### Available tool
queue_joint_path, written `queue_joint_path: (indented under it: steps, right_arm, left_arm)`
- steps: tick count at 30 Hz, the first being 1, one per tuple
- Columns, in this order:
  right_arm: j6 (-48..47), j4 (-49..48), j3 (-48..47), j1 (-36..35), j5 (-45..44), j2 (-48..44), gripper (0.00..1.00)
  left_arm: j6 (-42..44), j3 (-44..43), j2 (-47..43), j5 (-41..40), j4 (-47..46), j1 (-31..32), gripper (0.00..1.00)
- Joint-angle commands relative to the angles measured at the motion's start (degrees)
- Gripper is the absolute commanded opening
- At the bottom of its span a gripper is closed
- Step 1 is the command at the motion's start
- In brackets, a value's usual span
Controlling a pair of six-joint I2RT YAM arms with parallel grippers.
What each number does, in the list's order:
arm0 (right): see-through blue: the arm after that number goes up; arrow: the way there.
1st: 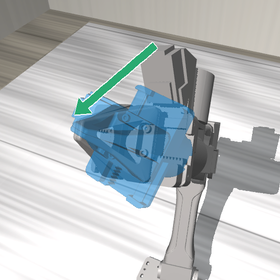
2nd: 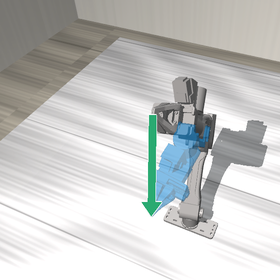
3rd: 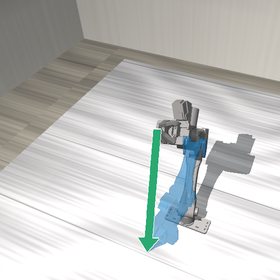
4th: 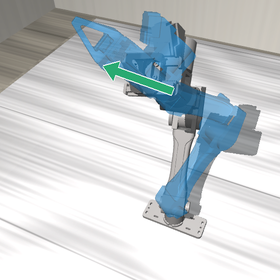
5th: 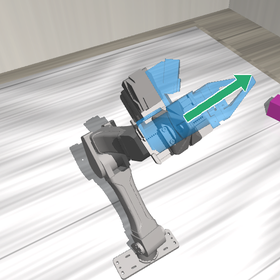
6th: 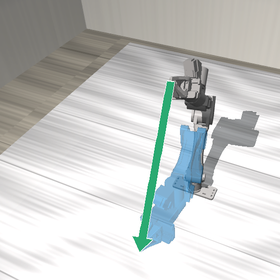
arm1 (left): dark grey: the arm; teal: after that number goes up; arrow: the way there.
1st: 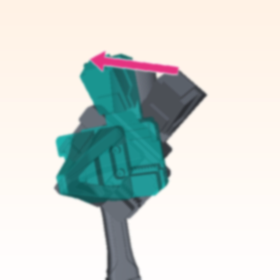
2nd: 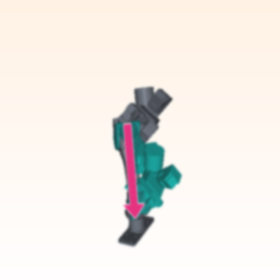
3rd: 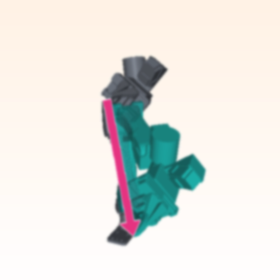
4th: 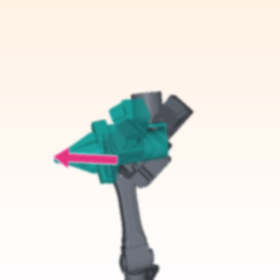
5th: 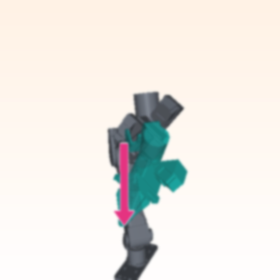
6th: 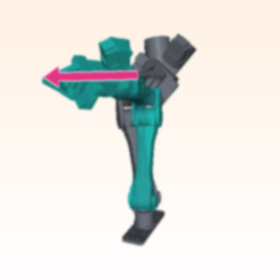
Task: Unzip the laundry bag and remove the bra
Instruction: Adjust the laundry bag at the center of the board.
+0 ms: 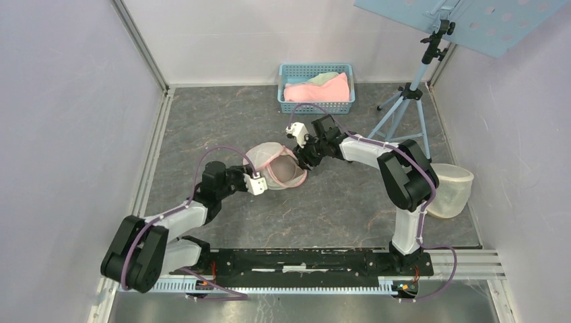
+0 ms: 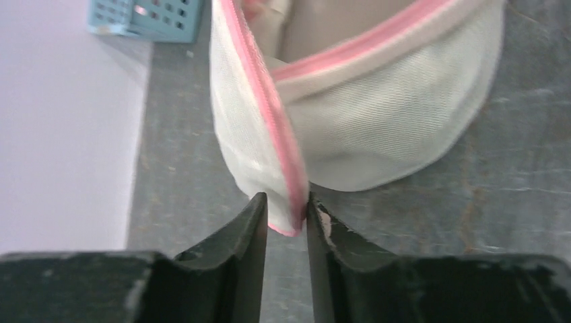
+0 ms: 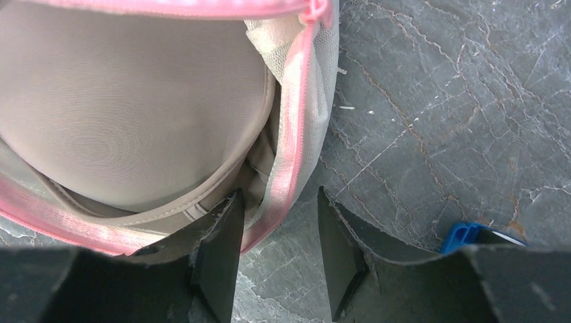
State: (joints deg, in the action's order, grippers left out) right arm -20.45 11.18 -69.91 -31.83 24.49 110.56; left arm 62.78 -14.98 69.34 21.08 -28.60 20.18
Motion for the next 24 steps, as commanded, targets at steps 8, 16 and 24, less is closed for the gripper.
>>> queue_joint_path:
  steps: [8,16,24]
  right_arm:
    - [-1.4,-1.4,-2.2,0.0,1.8,0.6,0.40]
    - [-1.0,-2.5,-0.7,0.1,5.1,-1.7,0.19]
    - [-2.2,-2.9,0.0,0.1,6.9,-4.7,0.00]
  left_arm:
    - [-5.3,-18.4,-8.9,6.2,32.2,0.5,0.02]
    - [-24.4,-43.3,-1.0,9.9,61.7,0.5,0.02]
    - [-40.9,-63.6,12.0,8.0,80.6,-0.6,0.02]
